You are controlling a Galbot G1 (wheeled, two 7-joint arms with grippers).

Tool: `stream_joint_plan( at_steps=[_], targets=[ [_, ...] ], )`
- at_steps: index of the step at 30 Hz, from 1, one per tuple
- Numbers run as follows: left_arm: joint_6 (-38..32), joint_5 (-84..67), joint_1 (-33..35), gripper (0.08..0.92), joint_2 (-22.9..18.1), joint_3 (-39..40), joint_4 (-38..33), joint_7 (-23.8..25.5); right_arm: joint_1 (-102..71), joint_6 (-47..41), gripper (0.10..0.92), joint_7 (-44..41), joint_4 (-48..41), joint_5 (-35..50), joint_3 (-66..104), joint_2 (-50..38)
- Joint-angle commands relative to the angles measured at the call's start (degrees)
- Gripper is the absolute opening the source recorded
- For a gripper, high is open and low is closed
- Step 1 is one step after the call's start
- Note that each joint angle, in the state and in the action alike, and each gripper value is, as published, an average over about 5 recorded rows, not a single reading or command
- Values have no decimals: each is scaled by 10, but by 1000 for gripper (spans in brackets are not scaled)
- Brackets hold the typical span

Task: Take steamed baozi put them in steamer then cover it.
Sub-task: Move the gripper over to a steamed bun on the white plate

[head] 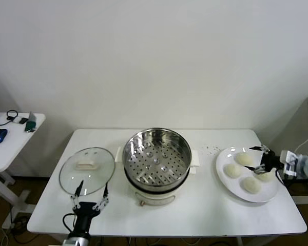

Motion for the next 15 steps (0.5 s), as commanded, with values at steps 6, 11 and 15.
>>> stream_joint_plan(
  at_steps=[6, 11, 15],
  targets=[
    [5, -12, -5, 823, -1, -4, 2, 1, 431, 40, 823, -143, -259, -130, -410, 37],
    [10, -12, -10, 823, -1, -8, 4, 0, 470, 51, 823, -143, -335, -151, -455, 111],
    [13, -12, -12, 823, 0, -12, 7, 1, 469, 55, 823, -141, -373, -180, -464, 154]
  ],
)
